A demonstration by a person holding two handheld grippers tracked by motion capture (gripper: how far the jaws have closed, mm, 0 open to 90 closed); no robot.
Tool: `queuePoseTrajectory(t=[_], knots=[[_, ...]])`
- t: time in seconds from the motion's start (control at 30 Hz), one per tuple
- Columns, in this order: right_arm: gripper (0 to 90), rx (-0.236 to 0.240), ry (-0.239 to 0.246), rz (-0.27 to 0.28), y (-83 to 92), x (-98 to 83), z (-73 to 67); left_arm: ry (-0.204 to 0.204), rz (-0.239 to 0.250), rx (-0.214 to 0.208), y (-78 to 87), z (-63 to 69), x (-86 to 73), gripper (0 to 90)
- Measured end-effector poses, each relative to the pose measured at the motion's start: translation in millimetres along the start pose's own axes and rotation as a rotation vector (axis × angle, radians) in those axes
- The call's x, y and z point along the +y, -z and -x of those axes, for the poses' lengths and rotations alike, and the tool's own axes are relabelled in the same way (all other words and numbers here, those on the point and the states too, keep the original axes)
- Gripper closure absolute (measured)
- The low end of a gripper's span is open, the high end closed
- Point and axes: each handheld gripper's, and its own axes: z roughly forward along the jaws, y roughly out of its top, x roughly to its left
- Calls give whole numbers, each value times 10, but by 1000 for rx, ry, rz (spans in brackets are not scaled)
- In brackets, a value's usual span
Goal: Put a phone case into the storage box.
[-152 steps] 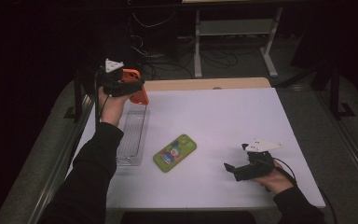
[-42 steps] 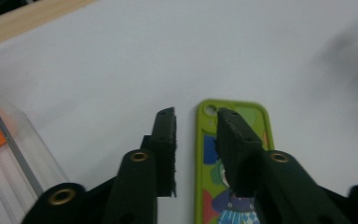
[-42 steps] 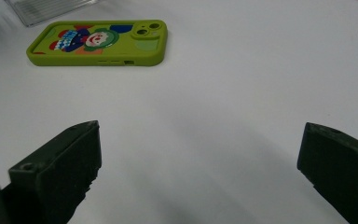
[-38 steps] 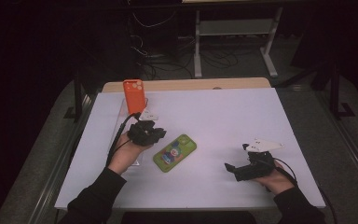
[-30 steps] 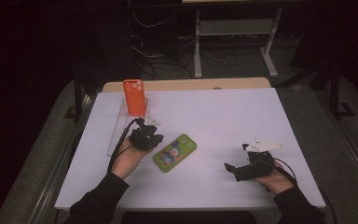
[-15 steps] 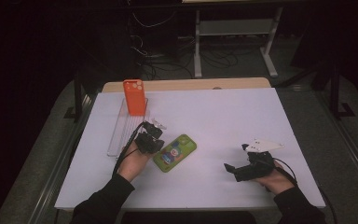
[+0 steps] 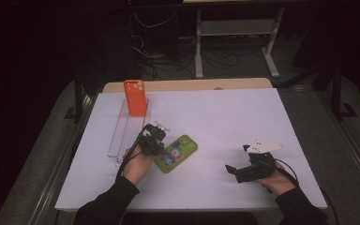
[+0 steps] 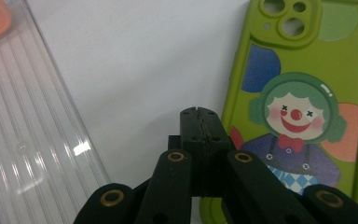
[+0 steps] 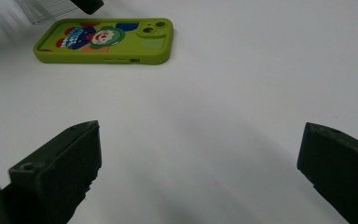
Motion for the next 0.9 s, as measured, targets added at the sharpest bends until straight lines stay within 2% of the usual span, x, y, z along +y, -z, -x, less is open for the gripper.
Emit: queuePoseTrajectory(t=[0.23, 0.37, 0.53, 0.57, 0.73, 0.9], knots=[[0, 3, 4, -2, -4, 0, 0, -21, -19, 10, -34, 50, 9, 899], [0, 1, 6, -2, -5, -1, -4, -14, -26, -12, -30, 45, 10, 898], [0, 5, -6, -8, 2, -2, -9, -30, -44, -71, -38, 111, -4, 899], [0, 1, 3, 0, 1, 0, -3, -31, -49, -83, -35, 125, -7, 899], [0, 0, 1, 1, 6, 0, -2, 2, -49, -193, -16, 174, -43, 899], [0, 0, 3, 1, 3, 0, 0, -26, -33, -263, 11, 262, -41, 899]])
